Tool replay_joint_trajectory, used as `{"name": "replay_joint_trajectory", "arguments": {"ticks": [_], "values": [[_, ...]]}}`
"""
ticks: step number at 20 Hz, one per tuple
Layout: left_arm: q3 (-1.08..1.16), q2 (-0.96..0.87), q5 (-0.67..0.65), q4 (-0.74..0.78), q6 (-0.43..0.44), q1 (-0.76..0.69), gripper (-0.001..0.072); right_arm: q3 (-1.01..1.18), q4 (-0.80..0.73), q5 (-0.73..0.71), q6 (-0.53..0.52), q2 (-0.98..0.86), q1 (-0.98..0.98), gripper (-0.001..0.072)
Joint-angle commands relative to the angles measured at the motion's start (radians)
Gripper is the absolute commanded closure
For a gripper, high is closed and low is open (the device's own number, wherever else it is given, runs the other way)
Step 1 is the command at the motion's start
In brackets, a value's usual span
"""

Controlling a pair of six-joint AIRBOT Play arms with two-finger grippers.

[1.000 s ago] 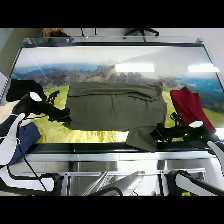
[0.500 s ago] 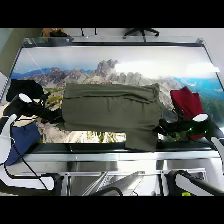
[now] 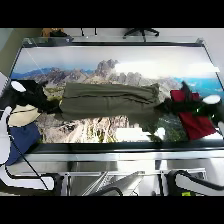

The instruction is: Fold the shirts.

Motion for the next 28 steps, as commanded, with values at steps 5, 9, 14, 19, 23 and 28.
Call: {"name": "replay_joint_trajectory", "arguments": {"ticks": [5, 9, 14, 19, 23, 28], "values": [[0.325, -0.126, 0.050, 0.001, -0.040, -0.058, 0.0695, 0.499, 0.047, -0.050, -0.085, -0.411, 0.072, 0.0693], [0.476, -0.314, 0.092, 0.008, -0.041, -0.104, 0.0695, 0.524, 0.009, -0.108, -0.116, -0.544, 0.074, 0.0694], [0.599, -0.493, 0.084, 0.010, -0.049, -0.111, 0.0694, 0.524, 0.005, -0.157, -0.187, -0.623, 0.074, 0.0692], [0.694, -0.540, 0.093, 0.044, -0.116, -0.079, 0.0002, 0.525, 0.006, -0.154, -0.192, -0.621, 0.044, 0.0390], [0.718, -0.493, 0.075, 0.040, -0.145, -0.053, 0.0000, 0.542, 0.002, -0.105, -0.217, -0.577, 0.002, 0.0000], [0.660, -0.351, -0.013, 0.032, -0.146, -0.048, 0.0000, 0.571, -0.071, -0.025, -0.209, -0.541, -0.072, 0.0005]]}}
